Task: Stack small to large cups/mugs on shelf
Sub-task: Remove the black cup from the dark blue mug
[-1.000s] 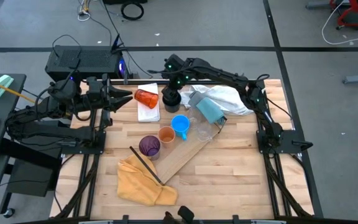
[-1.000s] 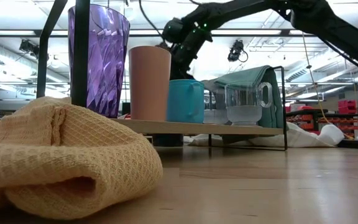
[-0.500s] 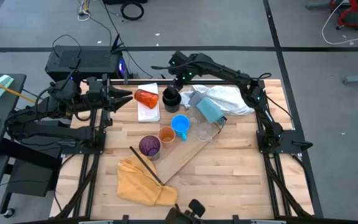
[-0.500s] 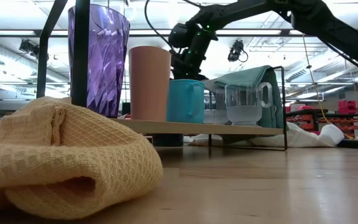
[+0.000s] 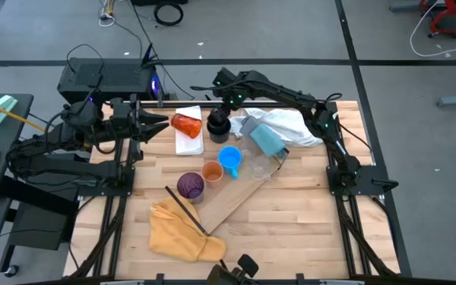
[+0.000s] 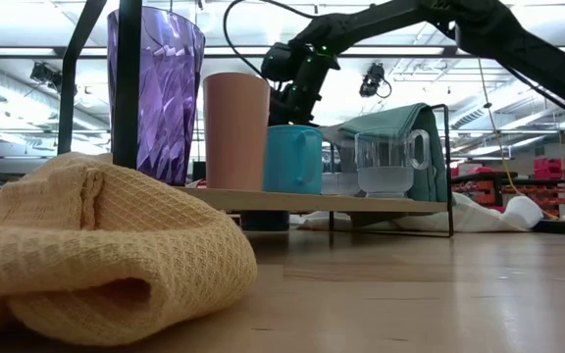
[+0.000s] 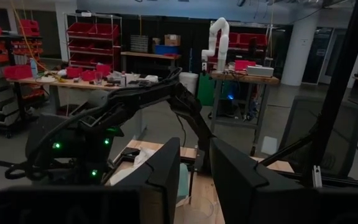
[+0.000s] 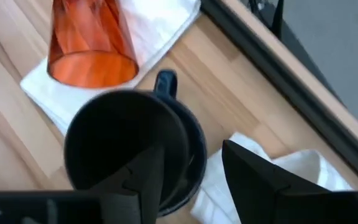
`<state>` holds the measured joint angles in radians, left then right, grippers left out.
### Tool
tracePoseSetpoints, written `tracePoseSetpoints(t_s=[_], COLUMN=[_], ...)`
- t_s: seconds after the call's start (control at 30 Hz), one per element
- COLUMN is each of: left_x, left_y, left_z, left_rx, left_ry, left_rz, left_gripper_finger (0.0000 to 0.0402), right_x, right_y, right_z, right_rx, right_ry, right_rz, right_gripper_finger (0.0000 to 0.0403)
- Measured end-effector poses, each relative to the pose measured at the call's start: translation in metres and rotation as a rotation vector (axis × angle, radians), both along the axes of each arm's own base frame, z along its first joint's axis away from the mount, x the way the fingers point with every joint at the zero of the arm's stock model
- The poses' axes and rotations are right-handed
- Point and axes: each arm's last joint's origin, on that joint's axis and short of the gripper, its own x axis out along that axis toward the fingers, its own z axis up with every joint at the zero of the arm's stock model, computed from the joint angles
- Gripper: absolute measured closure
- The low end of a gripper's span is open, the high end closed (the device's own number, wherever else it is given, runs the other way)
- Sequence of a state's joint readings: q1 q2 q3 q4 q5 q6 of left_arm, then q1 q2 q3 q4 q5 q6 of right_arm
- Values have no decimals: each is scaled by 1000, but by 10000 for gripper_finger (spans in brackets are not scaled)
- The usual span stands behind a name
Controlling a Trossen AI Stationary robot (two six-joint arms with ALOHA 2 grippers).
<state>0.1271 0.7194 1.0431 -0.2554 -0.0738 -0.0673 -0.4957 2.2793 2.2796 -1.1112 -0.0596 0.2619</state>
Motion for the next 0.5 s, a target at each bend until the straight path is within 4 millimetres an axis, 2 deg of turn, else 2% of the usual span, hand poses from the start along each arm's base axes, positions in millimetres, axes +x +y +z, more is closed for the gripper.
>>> tracePoseSetpoints(t_s=[0.17, 0.5], left_x=[0, 0], left_y=[0, 0], left_z=[0, 0], left_rx=[0, 0], left_ry=[0, 3], left_rz=[0, 0], left_gripper_finger=[307, 301], right_x=[3, 9], right_y=[-1, 7], right_z=[-4, -28], right_rx=[1, 26], right_ry=[-2, 27], right_rz=[-3, 0], right_gripper_finger=[235, 241])
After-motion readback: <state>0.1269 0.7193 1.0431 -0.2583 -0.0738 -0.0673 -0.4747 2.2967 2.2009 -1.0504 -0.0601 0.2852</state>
